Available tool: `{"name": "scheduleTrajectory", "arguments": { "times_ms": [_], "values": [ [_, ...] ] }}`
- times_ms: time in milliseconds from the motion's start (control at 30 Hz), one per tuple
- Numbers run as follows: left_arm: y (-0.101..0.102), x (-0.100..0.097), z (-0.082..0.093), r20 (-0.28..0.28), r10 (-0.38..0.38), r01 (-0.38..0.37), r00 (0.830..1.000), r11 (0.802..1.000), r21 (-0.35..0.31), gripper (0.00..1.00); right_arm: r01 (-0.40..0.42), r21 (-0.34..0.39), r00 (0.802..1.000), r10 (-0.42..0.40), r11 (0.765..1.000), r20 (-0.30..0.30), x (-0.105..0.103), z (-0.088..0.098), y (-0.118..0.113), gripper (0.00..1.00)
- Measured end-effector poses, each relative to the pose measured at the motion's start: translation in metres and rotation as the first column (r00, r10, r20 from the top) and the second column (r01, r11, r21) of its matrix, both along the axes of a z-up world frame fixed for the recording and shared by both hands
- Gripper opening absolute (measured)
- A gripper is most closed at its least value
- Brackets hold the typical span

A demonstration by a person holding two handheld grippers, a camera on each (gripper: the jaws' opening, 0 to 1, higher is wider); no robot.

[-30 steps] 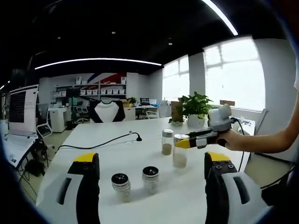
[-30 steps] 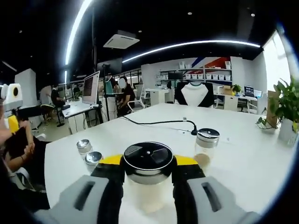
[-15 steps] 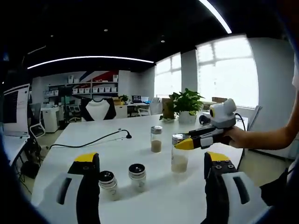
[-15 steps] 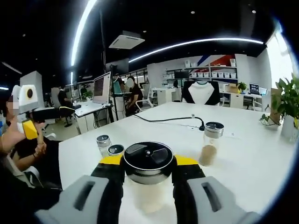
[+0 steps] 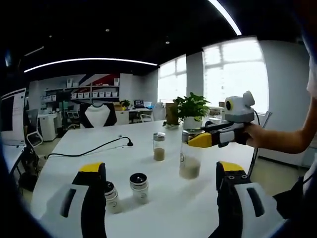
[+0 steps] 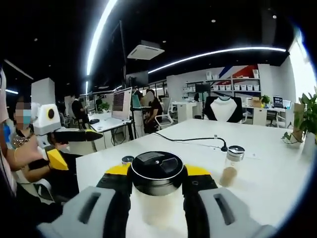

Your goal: Rotate the seasoning bottle until the label or dispensing opening points toward the visible target arrow and the bottle remains upright within the marked orientation range

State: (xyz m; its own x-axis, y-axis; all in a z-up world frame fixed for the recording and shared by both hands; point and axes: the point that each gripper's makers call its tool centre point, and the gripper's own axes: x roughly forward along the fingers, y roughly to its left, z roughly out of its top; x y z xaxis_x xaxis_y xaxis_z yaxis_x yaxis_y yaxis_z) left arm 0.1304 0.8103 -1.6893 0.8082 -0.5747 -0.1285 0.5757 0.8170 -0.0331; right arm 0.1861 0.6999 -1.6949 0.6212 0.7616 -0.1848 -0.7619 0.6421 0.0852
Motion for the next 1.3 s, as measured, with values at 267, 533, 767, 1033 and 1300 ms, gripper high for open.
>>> {"name": "scheduleTrajectory", "arguments": {
  "times_ms": [267,533,767,1033,1300],
  "values": [
    [-0.014,-0.002,-0.003,-0.012,-0.052,0.052,0.999,0.999,0.015,0.97,-0.063,0.018,0.998,0.063,0.998,0.019,-0.014,0.019,0.011,0.37],
    [-0.028,-0.003,-0.004,-0.021,-0.096,0.096,0.995,0.995,0.005,0.97,-0.127,-0.001,0.991,0.127,0.992,0.044,-0.03,0.036,0.018,0.37],
    [-0.045,-0.002,-0.001,-0.015,-0.154,0.154,0.988,0.988,-0.005,0.96,-0.164,0.017,0.984,0.162,0.986,0.068,-0.042,0.054,0.024,0.37],
    [-0.063,-0.004,0.001,-0.017,-0.234,0.233,0.972,0.972,-0.022,0.93,-0.204,0.058,0.976,0.199,0.977,0.088,-0.053,0.075,0.03,0.37],
    [-0.08,-0.01,0.003,-0.017,-0.31,0.309,0.951,0.95,-0.049,0.87,-0.255,0.018,0.96,0.251,0.967,0.122,-0.066,0.077,0.041,0.37]
  ]
}}
